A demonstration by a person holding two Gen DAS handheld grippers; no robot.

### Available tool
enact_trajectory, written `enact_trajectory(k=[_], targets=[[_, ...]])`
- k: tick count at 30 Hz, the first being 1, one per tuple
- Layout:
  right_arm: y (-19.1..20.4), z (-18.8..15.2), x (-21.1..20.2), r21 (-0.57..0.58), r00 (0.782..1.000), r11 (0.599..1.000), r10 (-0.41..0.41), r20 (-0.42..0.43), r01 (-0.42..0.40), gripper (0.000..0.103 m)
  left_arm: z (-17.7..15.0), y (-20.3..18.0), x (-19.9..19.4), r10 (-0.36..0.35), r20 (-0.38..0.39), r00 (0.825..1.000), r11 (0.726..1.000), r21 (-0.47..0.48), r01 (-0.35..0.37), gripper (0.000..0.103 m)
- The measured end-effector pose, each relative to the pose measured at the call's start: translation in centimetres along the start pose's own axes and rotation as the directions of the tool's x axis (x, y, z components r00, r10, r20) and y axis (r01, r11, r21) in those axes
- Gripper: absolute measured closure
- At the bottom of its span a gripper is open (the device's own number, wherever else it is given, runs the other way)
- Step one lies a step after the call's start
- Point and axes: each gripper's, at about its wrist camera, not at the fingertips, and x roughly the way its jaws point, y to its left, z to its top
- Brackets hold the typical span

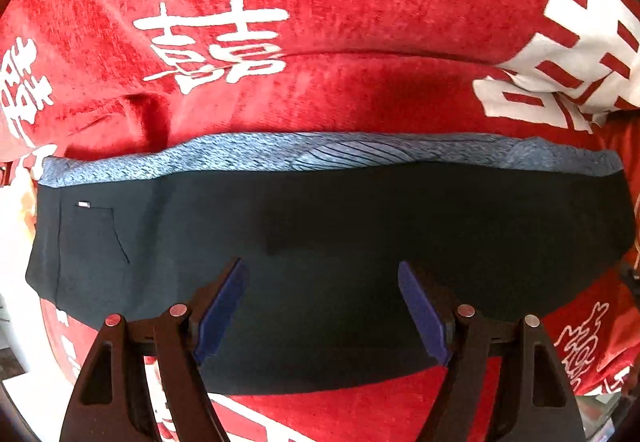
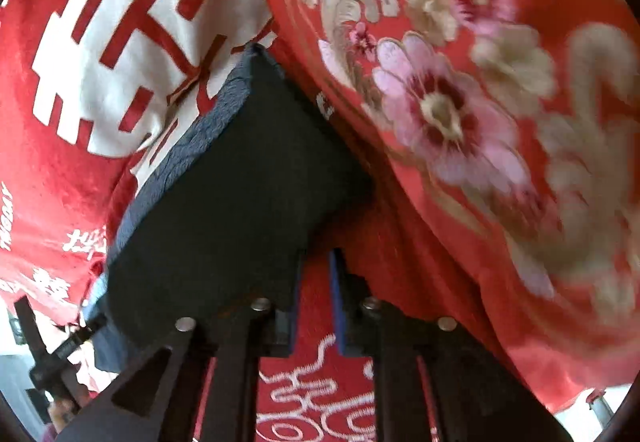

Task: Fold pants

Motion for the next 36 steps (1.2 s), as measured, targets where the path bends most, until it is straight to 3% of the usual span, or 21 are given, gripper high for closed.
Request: enact_trajectory(k=[3,5,8,9,10,11,12,15,18,22,26,29,34,36], targets=[[2.4,-0.8,-2.3,-0.101,0.995,0.995,0.005,0.101,0.006,0.087,0.6,-0.4,0.8,-0.007,-0.007,1.000,1.000,0.000,0.007,0.024],[5.1,-0.7,-2.5,-0.200,0.993,0.980,0.028,0.113,-0.005,0.082,1.0,-1.3,1.7,-0.014,-0.004,1.000,1.000,0.011,0.014,0.024],[8.1,0.2,-0.4,-0.281,0.996,0.960,0.028,0.079,-0.005,0.052,1.2,-2.4,3.9,0.019,-0.017,1.000,1.000,0.025,-0.018,0.024],[8.8,0.7,0.9,-0.290,0.998,0.957,0.020,0.055,-0.003,0.047,1.0,-2.5,4.7,0.024,-0.032,0.999,0.999,0.027,-0.023,0.018],[9.0,1.0,1.8,-0.298,0.999,0.955,0.004,0.037,0.007,0.047,0.7,-2.3,5.1,0.034,-0.031,0.999,0.999,0.018,-0.034,0.003],[9.1,0.9,2.9,-0.309,0.999,0.951,-0.029,0.017,0.033,0.047,0.4,-1.8,5.2,0.054,-0.019,0.998,0.999,-0.005,-0.054,0.000],[8.9,0.8,4.1,-0.317,0.996,0.945,-0.086,-0.011,0.079,0.047,0.1,-1.3,5.3,0.042,-0.029,0.999,0.999,-0.016,-0.042,0.000],[7.7,0.2,3.1,-0.268,0.997,0.961,-0.071,0.011,0.072,0.047,-1.0,0.2,5.6,-0.044,-0.048,0.998,0.998,-0.037,0.042,0.000],[6.4,-0.4,2.0,-0.188,0.999,0.981,-0.041,0.003,0.041,0.047,-1.7,0.1,5.3,-0.048,-0.049,0.998,0.998,0.029,0.049,0.000],[6.9,-2.7,1.5,-0.151,0.999,0.988,-0.006,-0.038,0.000,0.046,-2.9,1.1,4.4,-0.043,-0.046,0.998,0.999,0.028,0.044,0.000],[11.4,-5.9,2.2,-0.217,0.994,0.973,0.054,-0.093,-0.073,0.045,-2.9,5.0,2.5,-0.013,0.037,0.999,1.000,-0.008,0.014,0.000],[14.9,-9.0,3.5,-0.219,0.987,0.968,0.094,-0.132,-0.122,0.045,-1.1,9.6,1.9,0.042,0.108,0.993,0.999,-0.032,-0.039,0.000],[21.3,-13.9,6.3,-0.232,0.976,0.957,0.135,-0.169,-0.173,0.042,3.2,17.9,5.2,0.170,0.100,0.980,0.982,-0.097,-0.160,0.000],[23.3,-15.7,7.8,-0.229,0.973,0.957,0.135,-0.189,-0.178,0.042,4.0,21.0,7.1,0.213,0.050,0.976,0.970,-0.133,-0.205,0.000]])
